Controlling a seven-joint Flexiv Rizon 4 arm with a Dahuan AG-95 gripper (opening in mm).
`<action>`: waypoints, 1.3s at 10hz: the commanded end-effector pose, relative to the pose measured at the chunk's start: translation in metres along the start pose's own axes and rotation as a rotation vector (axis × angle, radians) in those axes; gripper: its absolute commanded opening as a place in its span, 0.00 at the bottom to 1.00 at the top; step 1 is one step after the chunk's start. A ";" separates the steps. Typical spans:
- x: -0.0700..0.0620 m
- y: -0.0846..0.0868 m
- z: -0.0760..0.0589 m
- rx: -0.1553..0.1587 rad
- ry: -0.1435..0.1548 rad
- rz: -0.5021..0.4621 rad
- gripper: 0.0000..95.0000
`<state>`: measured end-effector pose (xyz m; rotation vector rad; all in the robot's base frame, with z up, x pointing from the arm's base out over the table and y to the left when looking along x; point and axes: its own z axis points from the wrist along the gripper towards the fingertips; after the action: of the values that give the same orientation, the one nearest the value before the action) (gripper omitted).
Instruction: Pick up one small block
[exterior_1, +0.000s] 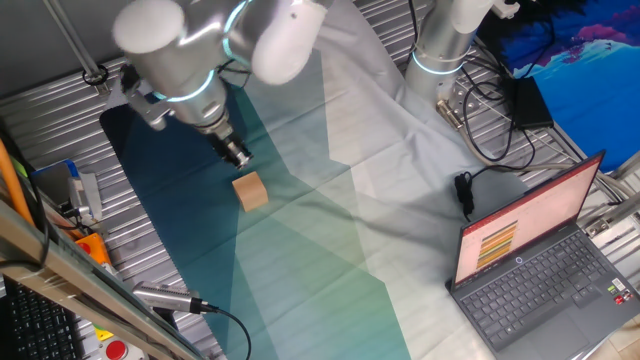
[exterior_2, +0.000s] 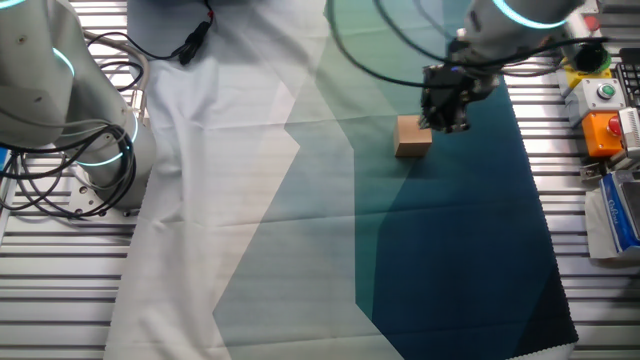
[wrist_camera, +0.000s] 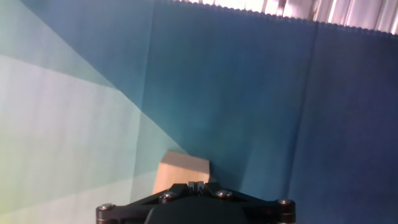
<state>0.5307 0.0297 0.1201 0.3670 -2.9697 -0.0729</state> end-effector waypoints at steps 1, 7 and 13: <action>0.001 -0.003 -0.001 -0.014 0.040 0.023 0.00; -0.005 0.011 0.003 -0.029 0.065 0.081 0.00; -0.010 0.023 0.005 -0.017 0.054 0.070 0.00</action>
<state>0.5341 0.0549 0.1159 0.2620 -2.9249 -0.0790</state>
